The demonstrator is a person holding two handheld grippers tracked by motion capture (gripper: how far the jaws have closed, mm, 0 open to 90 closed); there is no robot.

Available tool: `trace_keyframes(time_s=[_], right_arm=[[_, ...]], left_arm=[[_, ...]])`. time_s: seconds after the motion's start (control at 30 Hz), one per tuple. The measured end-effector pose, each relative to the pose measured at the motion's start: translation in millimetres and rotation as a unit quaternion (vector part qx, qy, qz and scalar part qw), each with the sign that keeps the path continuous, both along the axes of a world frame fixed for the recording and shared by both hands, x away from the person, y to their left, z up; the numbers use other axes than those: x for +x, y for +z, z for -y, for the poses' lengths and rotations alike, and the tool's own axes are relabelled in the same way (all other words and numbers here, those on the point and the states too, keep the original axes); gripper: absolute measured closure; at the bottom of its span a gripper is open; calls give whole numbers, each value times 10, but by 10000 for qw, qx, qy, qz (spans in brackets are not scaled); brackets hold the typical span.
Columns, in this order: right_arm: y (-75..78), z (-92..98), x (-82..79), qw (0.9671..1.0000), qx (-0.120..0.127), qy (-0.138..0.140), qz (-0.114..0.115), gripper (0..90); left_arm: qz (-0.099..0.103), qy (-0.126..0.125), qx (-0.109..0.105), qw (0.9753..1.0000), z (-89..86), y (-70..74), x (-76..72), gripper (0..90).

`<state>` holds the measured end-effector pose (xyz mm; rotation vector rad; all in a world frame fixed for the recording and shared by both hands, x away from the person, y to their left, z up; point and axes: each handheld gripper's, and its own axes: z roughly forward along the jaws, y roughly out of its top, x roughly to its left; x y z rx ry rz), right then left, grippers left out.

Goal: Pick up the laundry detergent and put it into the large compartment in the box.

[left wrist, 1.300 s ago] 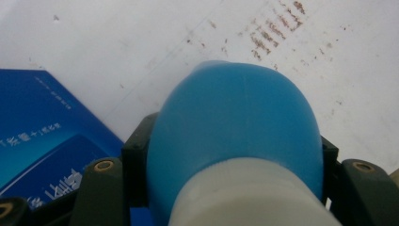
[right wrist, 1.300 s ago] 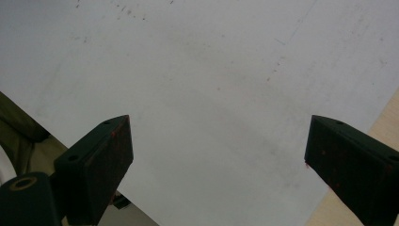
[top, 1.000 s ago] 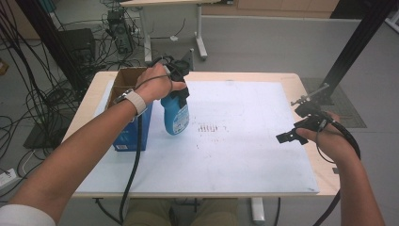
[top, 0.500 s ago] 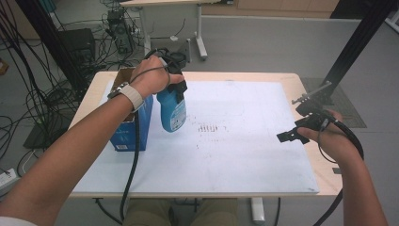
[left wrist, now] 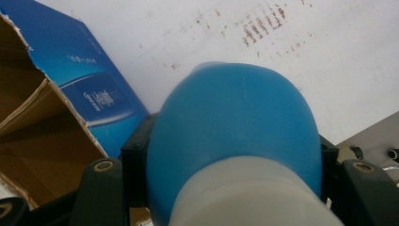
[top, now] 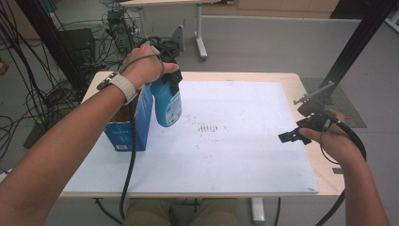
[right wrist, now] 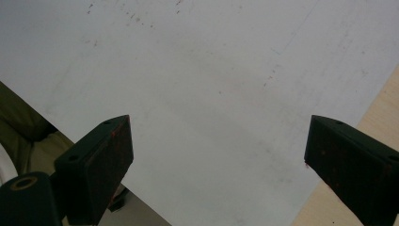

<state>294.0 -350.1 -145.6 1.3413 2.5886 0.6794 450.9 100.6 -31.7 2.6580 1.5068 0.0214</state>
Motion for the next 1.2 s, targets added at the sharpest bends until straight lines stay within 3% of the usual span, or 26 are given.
trace_keyframes(time_s=[0.3, 0.7, 0.97, 1.2], right_arm=[[-3, -54, 51, 10000, -12, 72, -2, 83], [3, -112, 133, 9999, 18, 168, 13, 83], [-16, -130, 169, 9997, 73, 226, 54, 83], [-13, -110, 183, 9997, 93, 227, 67, 83]], left_arm=[[-32, 61, 7, 10000, -38, 256, -53, 377], [-9, 371, -49, 9993, -179, 499, -75, 377], [61, 754, -185, 9970, -343, 580, -80, 377], [58, 1002, -158, 9948, -461, 654, -62, 377]])
